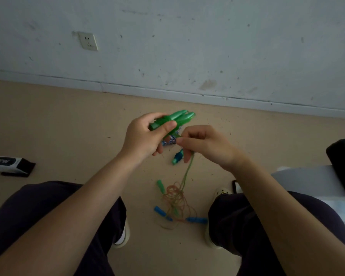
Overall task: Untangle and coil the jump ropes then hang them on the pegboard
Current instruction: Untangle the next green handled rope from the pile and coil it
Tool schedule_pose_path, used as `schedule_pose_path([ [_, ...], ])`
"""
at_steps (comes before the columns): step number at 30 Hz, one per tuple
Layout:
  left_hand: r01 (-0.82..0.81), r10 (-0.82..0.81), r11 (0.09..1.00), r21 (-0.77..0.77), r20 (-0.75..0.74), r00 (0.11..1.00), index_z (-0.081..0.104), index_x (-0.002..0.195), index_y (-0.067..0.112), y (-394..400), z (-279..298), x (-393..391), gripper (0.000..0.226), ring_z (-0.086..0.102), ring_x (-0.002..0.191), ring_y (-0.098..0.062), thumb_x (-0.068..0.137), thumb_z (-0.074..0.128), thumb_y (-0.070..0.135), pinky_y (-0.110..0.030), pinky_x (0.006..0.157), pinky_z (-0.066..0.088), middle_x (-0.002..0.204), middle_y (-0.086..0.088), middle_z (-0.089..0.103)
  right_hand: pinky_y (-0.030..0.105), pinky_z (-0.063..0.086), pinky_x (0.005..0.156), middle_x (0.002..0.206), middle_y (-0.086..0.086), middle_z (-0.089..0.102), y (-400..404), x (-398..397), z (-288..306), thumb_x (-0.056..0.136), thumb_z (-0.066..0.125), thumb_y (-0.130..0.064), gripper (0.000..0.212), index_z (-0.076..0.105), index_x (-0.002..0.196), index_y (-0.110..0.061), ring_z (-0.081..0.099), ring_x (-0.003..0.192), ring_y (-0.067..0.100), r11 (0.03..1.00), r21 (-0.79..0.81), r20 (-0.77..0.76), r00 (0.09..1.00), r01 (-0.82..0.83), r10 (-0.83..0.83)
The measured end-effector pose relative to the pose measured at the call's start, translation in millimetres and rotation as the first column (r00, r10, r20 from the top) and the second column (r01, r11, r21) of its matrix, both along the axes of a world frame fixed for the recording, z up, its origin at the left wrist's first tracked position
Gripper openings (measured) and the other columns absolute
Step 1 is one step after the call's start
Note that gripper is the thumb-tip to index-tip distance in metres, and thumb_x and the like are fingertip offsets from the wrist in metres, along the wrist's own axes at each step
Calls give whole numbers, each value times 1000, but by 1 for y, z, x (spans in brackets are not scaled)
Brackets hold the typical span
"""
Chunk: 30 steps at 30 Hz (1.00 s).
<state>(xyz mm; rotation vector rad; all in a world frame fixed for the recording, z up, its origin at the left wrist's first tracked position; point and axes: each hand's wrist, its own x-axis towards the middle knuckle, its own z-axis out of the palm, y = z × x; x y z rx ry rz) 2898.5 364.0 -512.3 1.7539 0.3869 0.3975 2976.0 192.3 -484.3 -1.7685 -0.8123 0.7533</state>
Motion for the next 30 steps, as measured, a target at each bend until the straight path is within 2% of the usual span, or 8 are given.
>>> schedule_pose_path([
  [2,29,-28,999,40,-18,999,72,114,23,0,0,1,27,56,43,-14,89,74,34,-25,38,41,64,-1,70,37,48,73,69,8,64,-4,4,4,91,64,-18,25,64,77,3,60,67,17,999,42,46,999,7,-9],
  [7,160,-162,987,-26,-131,978,71,121,22,12,4,3,38,55,45,-11,85,78,33,-26,39,42,63,-1,71,29,45,56,61,-3,58,-18,17,6,89,63,-17,14,69,86,-5,52,55,16,994,96,70,996,46,-53],
  [11,400,-410,912,-91,-232,882,69,122,26,16,8,-1,52,55,47,-11,74,79,43,-24,40,44,66,-3,71,38,53,69,79,1,69,-19,20,5,87,72,-14,8,74,82,-21,63,72,21,989,97,186,974,112,-129],
  [13,500,-520,854,-144,-249,817,69,123,23,13,9,-2,58,55,46,-12,70,79,44,-23,40,43,66,-4,70,34,54,71,82,1,69,-15,16,3,83,76,-16,10,72,80,-24,66,76,20,990,93,221,967,109,-127],
  [17,595,-641,765,-246,-198,741,71,114,29,12,12,-5,38,59,51,-16,77,79,38,-24,43,47,72,-6,70,21,46,55,70,-2,63,-10,11,2,70,83,-29,23,65,76,-16,56,60,9,988,80,154,977,135,-146],
  [20,613,-674,733,-294,-198,711,70,106,38,8,12,-8,19,63,59,-21,88,74,42,-26,46,49,77,-8,72,26,38,51,67,2,49,-11,15,-1,72,85,-24,34,52,77,-16,42,58,14,982,46,139,972,185,-189],
  [23,584,-640,765,-271,-225,734,69,99,44,3,11,-8,18,63,60,-20,84,72,53,-26,45,47,75,-5,71,33,34,53,70,9,44,-9,14,-2,74,82,-29,39,48,76,-12,36,61,19,984,30,118,977,178,-180],
  [30,575,-625,777,-256,-207,753,69,99,42,2,6,-6,16,71,68,-24,84,72,44,-27,52,53,79,-4,74,20,39,51,64,0,56,-9,12,-4,68,78,-48,39,63,74,-12,48,54,8,989,-27,32,989,143,-142],
])
